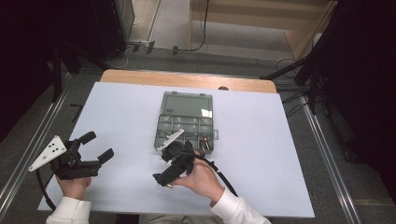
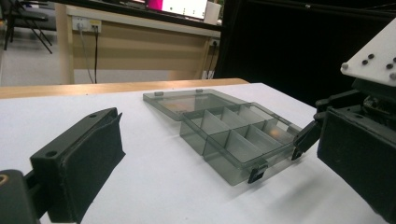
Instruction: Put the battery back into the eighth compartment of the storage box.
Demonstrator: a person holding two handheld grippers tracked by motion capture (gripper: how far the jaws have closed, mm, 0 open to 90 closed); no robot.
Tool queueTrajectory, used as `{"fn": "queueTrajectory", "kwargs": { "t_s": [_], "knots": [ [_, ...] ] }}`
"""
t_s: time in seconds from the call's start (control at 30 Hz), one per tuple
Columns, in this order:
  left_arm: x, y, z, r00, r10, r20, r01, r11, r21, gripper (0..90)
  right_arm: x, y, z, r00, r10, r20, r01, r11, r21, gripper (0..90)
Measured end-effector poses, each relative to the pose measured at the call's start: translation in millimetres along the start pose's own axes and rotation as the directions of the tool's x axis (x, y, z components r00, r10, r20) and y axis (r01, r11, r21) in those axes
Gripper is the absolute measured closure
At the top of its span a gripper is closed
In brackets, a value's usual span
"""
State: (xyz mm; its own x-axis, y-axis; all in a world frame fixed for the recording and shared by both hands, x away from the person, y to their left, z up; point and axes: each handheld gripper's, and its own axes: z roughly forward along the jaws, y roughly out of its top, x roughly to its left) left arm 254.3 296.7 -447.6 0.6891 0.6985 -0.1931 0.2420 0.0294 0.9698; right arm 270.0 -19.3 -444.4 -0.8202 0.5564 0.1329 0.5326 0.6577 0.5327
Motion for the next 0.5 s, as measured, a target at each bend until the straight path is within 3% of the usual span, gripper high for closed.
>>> {"fn": "queueTrajectory", "kwargs": {
  "t_s": [0.3,0.5],
  "knots": [
    [0.0,-0.1,0.0,1.0,0.0,0.0,0.0,1.0,0.002,0.0,10.3,2.4,9.9,0.998,-0.064,0.004,0.063,0.995,0.078,0.0],
    [-0.3,0.0,-0.3,1.0,0.0,0.001,0.0,1.0,0.002,0.0,18.6,1.2,22.0,0.992,-0.123,0.029,0.117,0.982,0.15,0.0]
  ]
}}
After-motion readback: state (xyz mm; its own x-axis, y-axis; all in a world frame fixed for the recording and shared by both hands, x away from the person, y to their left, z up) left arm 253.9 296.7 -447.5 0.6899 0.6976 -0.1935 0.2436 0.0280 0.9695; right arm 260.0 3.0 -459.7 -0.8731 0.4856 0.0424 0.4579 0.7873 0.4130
